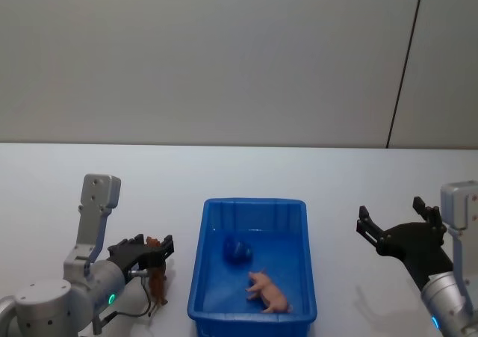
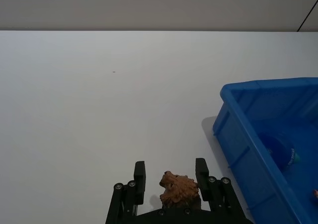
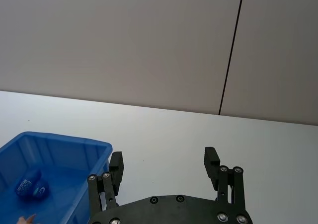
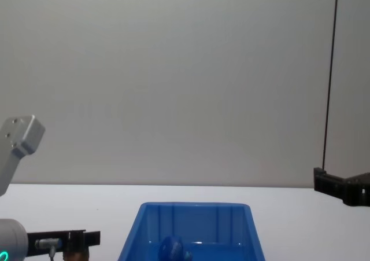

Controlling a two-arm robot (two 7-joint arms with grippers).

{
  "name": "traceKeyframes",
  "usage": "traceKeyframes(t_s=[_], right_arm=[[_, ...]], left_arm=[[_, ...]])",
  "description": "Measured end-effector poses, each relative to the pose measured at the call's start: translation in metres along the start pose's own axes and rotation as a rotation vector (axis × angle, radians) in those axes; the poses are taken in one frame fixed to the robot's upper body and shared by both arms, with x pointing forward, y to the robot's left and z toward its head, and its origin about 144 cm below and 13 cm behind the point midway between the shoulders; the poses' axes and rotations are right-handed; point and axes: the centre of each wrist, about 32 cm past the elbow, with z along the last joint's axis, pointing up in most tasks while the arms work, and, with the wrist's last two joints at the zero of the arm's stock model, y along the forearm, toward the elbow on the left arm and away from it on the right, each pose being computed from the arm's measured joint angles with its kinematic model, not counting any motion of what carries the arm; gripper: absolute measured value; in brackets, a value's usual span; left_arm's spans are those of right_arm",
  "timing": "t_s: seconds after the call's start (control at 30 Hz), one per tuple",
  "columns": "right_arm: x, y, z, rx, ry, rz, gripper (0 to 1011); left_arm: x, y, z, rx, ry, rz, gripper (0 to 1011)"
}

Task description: Pick up the two dolls from the table and place them into the box.

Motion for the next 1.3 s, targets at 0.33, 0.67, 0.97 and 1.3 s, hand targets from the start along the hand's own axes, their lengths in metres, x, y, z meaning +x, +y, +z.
traceKeyframes(t_s=[0.33,0.67,0.97,1.3], right_arm=[[0.0,0.0,0.0,0.0,0.0,0.0,1001],[0.0,0.0,0.0,0.0,0.0,0.0,1001],[0.0,0.0,0.0,0.0,0.0,0.0,1001],[0.0,0.0,0.0,0.0,0.0,0.0,1001]], left_arm=[[-0.006,0.003,0.0,-0.014,0.002,-0.006,381],[-0.013,0.01,0.012,-0.056,-0.052,-0.011,381],[-0.02,0.02,0.038,-0.13,-0.148,-0.054,381],[-0.028,0.024,0.061,-0.198,-0.23,-0.158,380]])
